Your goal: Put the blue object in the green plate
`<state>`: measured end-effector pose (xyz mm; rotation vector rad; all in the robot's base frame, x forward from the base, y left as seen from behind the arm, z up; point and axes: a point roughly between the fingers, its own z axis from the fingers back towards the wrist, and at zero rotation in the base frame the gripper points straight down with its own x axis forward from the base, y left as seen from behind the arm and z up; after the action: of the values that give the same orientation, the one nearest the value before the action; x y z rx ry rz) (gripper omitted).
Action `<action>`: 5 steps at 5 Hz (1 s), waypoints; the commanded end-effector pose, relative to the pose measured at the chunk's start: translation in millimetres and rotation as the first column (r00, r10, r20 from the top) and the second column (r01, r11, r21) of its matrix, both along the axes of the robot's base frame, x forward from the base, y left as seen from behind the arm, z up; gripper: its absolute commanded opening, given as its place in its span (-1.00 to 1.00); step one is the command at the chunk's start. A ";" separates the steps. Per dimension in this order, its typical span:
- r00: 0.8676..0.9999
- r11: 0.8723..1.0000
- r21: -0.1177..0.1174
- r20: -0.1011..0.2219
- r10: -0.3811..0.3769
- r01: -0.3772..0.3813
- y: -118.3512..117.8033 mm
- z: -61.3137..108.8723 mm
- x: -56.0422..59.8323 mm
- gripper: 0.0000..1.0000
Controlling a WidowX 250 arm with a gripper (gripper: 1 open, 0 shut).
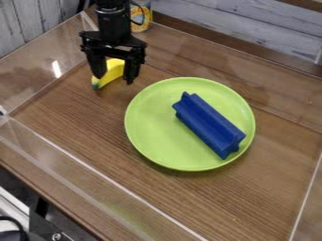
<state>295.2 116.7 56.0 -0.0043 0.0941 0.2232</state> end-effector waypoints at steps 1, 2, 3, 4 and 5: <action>1.000 1.000 0.018 0.019 0.007 -0.007 -5.0 10.9 1.8 1.00; 1.000 1.000 0.019 0.012 0.021 -0.021 -11.0 12.1 0.6 1.00; 0.999 0.999 0.020 0.005 0.034 -0.034 -16.7 13.5 -0.6 1.00; 0.999 0.999 0.019 -0.002 0.047 -0.047 -21.6 14.1 -1.8 1.00; 0.998 0.998 0.019 -0.007 0.059 -0.059 -26.9 15.6 -2.8 1.00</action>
<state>287.4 89.0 50.5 -0.0013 0.1692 0.2888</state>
